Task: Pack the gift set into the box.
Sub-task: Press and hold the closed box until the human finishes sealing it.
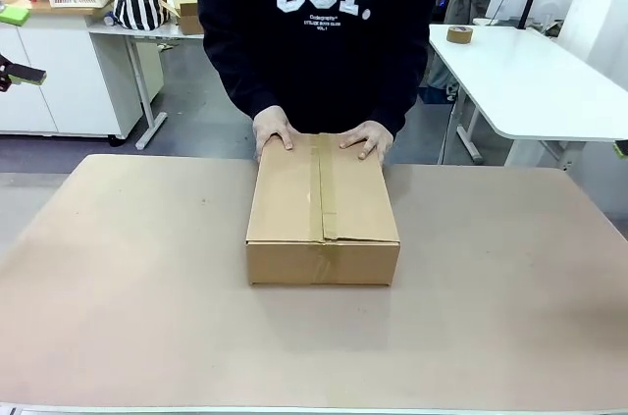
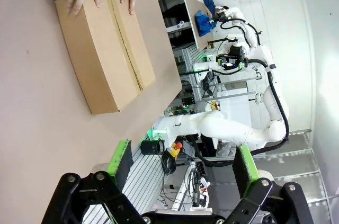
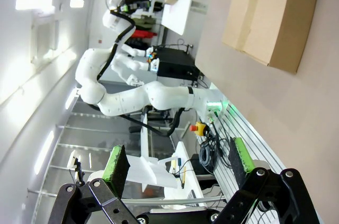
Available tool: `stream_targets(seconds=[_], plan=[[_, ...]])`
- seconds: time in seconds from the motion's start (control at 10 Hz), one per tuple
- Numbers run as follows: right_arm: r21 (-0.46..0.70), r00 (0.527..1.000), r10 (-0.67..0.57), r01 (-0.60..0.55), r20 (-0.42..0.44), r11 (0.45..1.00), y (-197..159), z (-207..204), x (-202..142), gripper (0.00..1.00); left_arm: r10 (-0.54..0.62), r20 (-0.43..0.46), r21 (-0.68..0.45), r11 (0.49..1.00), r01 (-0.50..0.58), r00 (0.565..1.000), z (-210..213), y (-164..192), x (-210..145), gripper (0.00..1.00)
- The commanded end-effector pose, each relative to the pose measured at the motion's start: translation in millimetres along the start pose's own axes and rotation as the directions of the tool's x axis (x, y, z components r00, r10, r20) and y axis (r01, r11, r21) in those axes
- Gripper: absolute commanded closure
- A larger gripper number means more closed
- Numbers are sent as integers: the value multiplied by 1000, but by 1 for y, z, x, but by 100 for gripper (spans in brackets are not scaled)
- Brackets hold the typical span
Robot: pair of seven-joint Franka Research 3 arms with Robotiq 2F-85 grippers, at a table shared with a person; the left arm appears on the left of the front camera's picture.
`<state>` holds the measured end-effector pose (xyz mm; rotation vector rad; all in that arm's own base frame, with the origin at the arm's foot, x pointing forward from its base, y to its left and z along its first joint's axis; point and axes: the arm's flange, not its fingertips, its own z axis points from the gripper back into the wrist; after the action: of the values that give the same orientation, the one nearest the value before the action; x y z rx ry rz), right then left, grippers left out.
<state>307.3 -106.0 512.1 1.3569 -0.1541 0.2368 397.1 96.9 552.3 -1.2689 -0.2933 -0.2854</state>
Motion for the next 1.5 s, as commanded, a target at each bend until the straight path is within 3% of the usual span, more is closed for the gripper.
stream_targets(seconds=[0.0,0.1,0.2,0.3,0.4,0.5,0.6,0.7,0.8,0.9,1.0,1.1,1.2,1.3,1.4], plan=[[0,1000,0,0,0,1000,0,0,0,0,0,0,0,1000,0,1000,0,0,0,0],[-53,991,118,-122,-60,991,12,-19,21,0,-172,-38,108,979,176,984,-19,-5,17,0],[-142,944,298,-317,-138,938,23,-47,43,0,-371,-94,148,913,381,924,-47,-9,36,0],[-335,858,503,-506,-104,795,30,-77,71,0,-561,-122,252,781,572,819,-82,-7,56,0],[-325,770,622,-629,-141,706,32,-107,90,0,-675,-145,274,675,685,723,-116,-3,67,0],[-334,650,735,-748,-192,574,30,-133,104,0,-777,-140,273,565,779,613,-144,-2,71,0],[-466,496,846,-807,-198,364,26,-157,113,0,-832,-148,273,485,831,534,-165,1,73,0],[-522,439,860,-813,-260,257,17,-185,116,0,-861,-169,261,430,865,479,-184,6,71,0],[-610,396,866,-779,-306,142,3,-216,114,0,-867,-167,215,432,876,469,-202,10,69,0],[-661,375,865,-747,-334,68,-8,-234,113,0,-850,-199,174,460,871,488,-210,15,69,0],[-657,640,711,-674,-292,338,-16,-227,121,0,-766,-234,155,579,801,599,-200,22,71,0],[-514,493,811,-807,-317,290,19,-204,117,0,-847,-221,223,438,871,483,-209,6,75,0],[-514,493,811,-807,-317,290,19,-204,117,0,-847,-221,223,438,871,483,-209,6,75,0],[-582,516,783,-773,-347,251,-3,-219,113,0,-847,-221,223,438,871,483,-209,6,75,0],[-352,338,838,-916,-428,189,-6,-249,123,0,-832,-222,198,473,859,509,-213,17,73,0]])
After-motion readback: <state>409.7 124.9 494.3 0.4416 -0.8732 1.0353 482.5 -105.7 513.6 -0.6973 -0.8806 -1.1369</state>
